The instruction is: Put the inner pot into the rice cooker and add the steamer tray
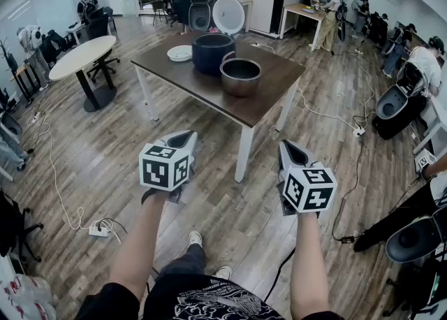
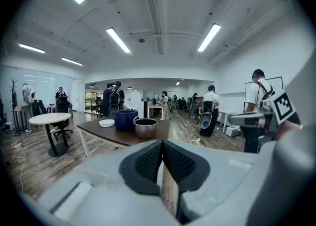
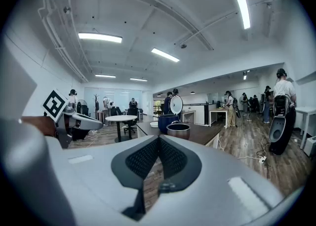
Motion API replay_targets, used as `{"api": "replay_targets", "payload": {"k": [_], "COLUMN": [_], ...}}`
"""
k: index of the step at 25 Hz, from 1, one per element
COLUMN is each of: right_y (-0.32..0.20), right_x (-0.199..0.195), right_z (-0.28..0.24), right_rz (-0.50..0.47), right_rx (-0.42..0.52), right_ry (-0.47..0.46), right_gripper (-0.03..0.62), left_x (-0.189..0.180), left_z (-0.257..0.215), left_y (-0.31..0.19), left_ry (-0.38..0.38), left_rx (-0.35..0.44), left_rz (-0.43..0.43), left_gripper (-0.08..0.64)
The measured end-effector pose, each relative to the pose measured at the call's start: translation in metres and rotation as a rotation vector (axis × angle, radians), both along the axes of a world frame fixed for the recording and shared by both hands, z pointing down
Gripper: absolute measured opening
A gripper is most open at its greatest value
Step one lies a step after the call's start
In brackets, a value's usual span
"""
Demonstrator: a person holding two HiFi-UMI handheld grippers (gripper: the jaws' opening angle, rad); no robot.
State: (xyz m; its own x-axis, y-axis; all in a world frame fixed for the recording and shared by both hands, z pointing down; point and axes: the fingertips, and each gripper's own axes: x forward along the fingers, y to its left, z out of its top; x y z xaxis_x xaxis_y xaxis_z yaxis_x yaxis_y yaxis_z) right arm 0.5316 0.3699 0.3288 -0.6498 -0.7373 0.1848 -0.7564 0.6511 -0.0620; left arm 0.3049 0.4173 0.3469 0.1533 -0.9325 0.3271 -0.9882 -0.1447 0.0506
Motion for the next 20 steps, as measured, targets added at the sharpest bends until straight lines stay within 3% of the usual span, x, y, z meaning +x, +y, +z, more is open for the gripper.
{"api": "replay_targets", "payload": {"k": [13, 20], "right_y": [-0.020, -0.039], "right_x": [-0.021, -0.046], "right_z": [0.006, 0.010], "right_rz": [0.016, 0.040], "right_rx": [-0.014, -0.023], "right_ry": [0.007, 0.010], "right_gripper": [0.003, 0.046], "left_x": [-0.013, -0.038], "left_z": [0.000, 0.003], "left_y": [-0.024, -0.051], "left_ry": [0.003, 0.022], "left_rx": [0.016, 0.018], "left_rz": [0.024, 0.060], "left_gripper": [0.005, 0.069]}}
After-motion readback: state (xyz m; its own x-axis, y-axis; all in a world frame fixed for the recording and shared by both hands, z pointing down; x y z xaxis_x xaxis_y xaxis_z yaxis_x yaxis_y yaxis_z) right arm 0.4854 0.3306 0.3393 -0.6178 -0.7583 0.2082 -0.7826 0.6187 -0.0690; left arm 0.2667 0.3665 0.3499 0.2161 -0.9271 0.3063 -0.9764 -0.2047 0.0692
